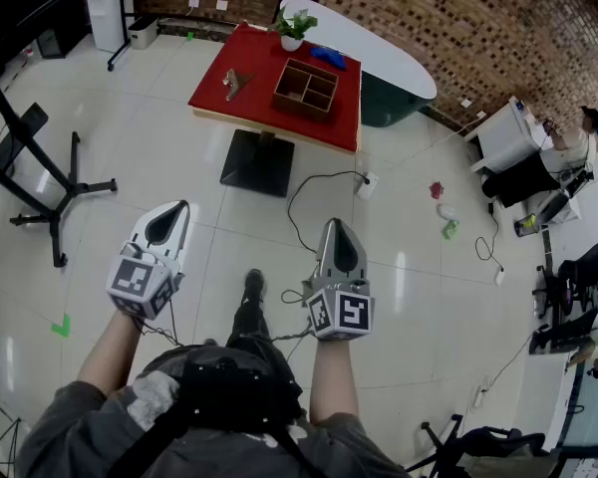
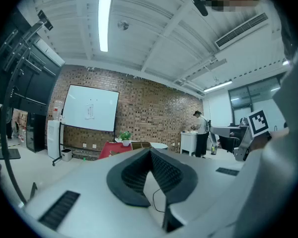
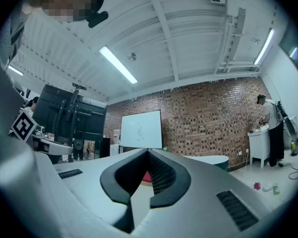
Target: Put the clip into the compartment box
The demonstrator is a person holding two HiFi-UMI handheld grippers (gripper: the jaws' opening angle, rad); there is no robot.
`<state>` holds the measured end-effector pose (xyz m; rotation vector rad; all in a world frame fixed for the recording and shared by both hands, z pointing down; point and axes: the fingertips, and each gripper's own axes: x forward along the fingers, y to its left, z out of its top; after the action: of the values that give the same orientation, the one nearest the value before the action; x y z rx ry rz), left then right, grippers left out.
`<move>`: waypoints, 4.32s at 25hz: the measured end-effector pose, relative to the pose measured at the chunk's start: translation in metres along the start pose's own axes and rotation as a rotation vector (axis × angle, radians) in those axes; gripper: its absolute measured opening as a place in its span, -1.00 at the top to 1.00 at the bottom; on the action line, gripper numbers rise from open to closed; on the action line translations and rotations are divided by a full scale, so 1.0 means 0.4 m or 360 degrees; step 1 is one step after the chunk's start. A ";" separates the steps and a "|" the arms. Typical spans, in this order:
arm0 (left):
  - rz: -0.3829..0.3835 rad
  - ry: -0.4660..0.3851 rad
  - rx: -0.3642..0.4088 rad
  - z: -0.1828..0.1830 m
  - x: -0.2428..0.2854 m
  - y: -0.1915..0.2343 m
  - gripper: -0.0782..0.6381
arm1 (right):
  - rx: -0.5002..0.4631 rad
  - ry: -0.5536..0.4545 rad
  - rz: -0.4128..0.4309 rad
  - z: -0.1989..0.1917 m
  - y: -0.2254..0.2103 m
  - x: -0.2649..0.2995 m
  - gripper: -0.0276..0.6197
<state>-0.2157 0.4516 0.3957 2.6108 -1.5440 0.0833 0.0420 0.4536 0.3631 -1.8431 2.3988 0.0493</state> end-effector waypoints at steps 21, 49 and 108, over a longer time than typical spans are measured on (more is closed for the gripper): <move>0.0150 0.0083 0.0146 -0.031 0.777 0.120 0.68 | -0.0083 0.0054 0.0129 -0.166 -0.488 0.598 0.83; 0.0178 0.0333 0.0065 -0.076 1.437 0.602 0.69 | -0.0019 0.0155 0.0096 -0.251 -0.658 1.321 0.83; -0.0402 0.0162 -0.0470 0.209 1.873 0.700 0.73 | 0.0047 0.0102 -0.0098 -0.269 -0.825 1.740 0.83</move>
<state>-0.1005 -0.3440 0.4067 2.4956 -1.0894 -0.0307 0.1761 -0.3112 0.4070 -1.9329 2.3685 -0.0507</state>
